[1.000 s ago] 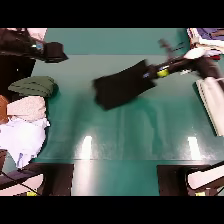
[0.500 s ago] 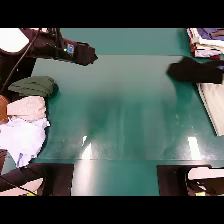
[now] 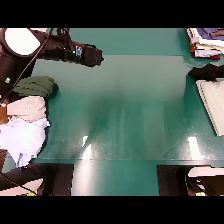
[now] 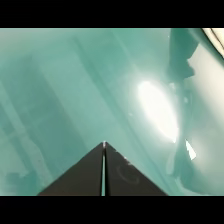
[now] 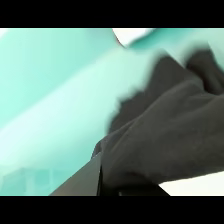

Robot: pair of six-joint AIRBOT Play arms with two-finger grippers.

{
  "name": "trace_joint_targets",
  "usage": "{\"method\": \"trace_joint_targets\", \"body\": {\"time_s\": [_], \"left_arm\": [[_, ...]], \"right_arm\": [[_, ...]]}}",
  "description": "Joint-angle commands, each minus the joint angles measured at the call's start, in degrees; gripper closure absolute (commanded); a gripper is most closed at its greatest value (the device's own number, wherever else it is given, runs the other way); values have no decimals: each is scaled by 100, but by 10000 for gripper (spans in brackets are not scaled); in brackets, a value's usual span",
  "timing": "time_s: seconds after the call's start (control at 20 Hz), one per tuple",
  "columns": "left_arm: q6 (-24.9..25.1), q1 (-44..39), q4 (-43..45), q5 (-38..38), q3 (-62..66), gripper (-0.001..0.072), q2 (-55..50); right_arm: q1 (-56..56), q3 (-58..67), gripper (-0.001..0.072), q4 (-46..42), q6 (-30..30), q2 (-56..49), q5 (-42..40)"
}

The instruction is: Fold the shirts.

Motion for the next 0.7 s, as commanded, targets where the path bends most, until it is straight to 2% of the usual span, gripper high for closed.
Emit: {"method": "trace_joint_targets", "body": {"time_s": [0.0,0.3,0.5,0.65], "left_arm": [[-9,-7,-4,-28,-2,686,-57],[0,-7,-4,-260,-2,686,-59],[13,-7,-2,-341,-2,686,-59],[17,-7,0,-332,-2,686,-59]], "right_arm": [[24,807,696,37,90,-7,306],[-116,1381,696,-459,466,61,1191],[-393,518,696,-514,463,605,1263],[-623,-247,695,-1244,466,1099,1513]]}}
